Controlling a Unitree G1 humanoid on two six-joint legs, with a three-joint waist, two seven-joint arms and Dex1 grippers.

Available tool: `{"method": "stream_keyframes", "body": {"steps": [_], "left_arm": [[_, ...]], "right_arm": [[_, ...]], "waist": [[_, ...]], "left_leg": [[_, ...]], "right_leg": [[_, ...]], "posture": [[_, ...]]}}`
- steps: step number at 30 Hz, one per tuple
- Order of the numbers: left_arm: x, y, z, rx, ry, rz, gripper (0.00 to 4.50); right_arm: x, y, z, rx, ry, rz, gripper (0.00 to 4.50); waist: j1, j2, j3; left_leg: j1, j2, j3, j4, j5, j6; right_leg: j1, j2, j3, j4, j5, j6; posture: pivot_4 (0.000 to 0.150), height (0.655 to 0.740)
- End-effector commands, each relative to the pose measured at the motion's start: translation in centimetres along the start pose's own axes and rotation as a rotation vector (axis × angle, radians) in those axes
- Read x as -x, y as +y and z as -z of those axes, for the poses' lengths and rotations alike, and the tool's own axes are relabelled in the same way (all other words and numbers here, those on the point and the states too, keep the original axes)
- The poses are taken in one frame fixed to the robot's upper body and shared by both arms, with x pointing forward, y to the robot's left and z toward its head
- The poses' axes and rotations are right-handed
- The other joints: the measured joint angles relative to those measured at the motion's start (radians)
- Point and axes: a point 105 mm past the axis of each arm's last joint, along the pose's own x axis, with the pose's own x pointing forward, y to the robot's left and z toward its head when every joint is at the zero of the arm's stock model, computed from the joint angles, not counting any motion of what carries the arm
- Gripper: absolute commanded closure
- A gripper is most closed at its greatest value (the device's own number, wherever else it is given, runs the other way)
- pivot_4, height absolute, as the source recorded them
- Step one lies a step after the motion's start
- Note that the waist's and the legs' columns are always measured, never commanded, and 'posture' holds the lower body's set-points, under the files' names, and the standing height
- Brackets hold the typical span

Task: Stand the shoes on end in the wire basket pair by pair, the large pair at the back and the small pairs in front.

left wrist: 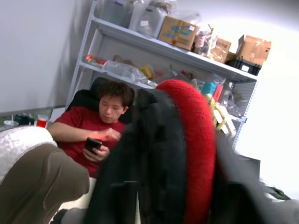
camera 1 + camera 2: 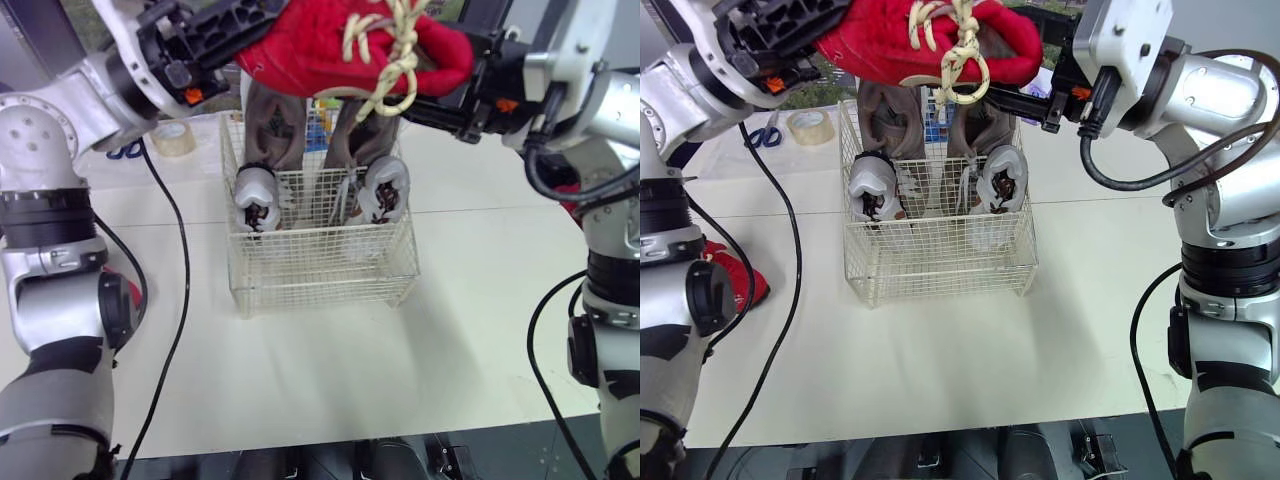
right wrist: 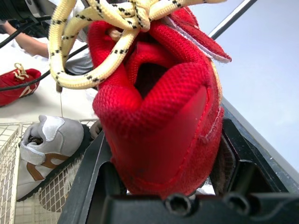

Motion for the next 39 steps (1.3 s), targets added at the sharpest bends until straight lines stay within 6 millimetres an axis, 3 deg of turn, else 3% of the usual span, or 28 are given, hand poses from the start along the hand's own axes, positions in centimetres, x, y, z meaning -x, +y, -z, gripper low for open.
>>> {"method": "stream_keyframes", "body": {"steps": [1,6,7,12,16,20,30,38,39], "left_arm": [[-0.2,-1.4,-0.7,-0.063,-0.011,0.031,4.29],[1.2,-0.8,-2.6,-0.056,-0.217,-0.056,4.29],[1.4,-0.8,-3.0,-0.063,-0.256,-0.068,4.29],[1.4,-1.6,-4.4,-0.116,-0.545,-0.072,4.29],[1.2,-1.6,-3.7,-0.095,-0.689,-0.072,4.29],[0.5,-1.5,-2.2,-0.037,-0.699,-0.057,4.29],[-0.7,-0.4,3.3,-0.005,-0.471,-0.113,4.29],[-0.9,0.8,3.9,-0.014,-0.445,-0.177,4.29],[-0.9,0.8,3.9,-0.014,-0.447,-0.174,4.29]], "right_arm": [[0.3,-0.3,-1.9,0.083,-0.036,-0.003,2.70],[2.1,-1.3,-0.6,-0.120,-0.051,0.125,0.26],[2.4,-1.7,-0.5,-0.169,-0.079,0.170,0.05],[2.7,-3.0,-0.8,-0.624,-0.416,0.391,0.05],[1.6,-3.2,-0.9,-1.026,-0.699,0.473,0.05],[-0.2,-2.8,-1.0,-1.257,-0.859,0.460,0.05],[-2.7,-2.1,-2.4,-1.317,-0.919,0.377,0.05],[-3.1,-1.6,-2.8,-1.306,-0.896,0.350,0.05],[-3.2,-1.5,-2.6,-1.303,-0.886,0.355,0.27]], "waist": [[0.000,0.000,0.000],[0.004,0.000,0.000],[0.004,0.000,0.000],[0.006,-0.001,0.000],[0.005,0.000,0.000],[0.004,0.000,0.000],[0.001,0.000,0.000],[-0.001,0.000,0.000],[-0.001,0.000,0.000]], "left_leg": [[0.000,0.000,0.000,0.000,0.000,0.000],[0.000,0.000,-0.001,0.000,0.000,0.000],[0.000,0.000,-0.001,0.001,0.000,0.000],[0.001,0.000,-0.001,0.001,0.001,-0.001],[0.001,0.000,-0.002,0.001,0.001,-0.001],[0.001,0.000,-0.001,0.001,0.001,-0.001],[0.001,-0.001,-0.001,0.002,0.001,-0.001],[0.001,0.000,-0.001,0.001,0.001,-0.001],[0.001,0.000,-0.001,0.001,0.001,-0.001]], "right_leg": [[0.000,0.000,0.000,0.000,0.000,0.000],[0.001,0.000,0.000,0.000,0.000,0.000],[0.001,-0.001,0.000,0.000,0.000,0.000],[0.001,-0.001,0.000,0.002,0.001,-0.001],[0.002,-0.001,0.000,0.003,0.001,-0.001],[0.001,-0.001,0.000,0.004,0.001,-0.001],[0.000,-0.001,0.000,0.011,0.001,-0.001],[-0.001,0.000,0.000,0.011,0.001,-0.001],[-0.001,0.000,0.000,0.011,0.001,-0.001]], "posture": [[0.150,0.7400],[0.150,0.7400],[0.150,0.7400],[0.150,0.7400],[0.150,0.7400],[0.150,0.7400],[0.150,0.7400],[0.150,0.7400],[0.150,0.7400]]}}
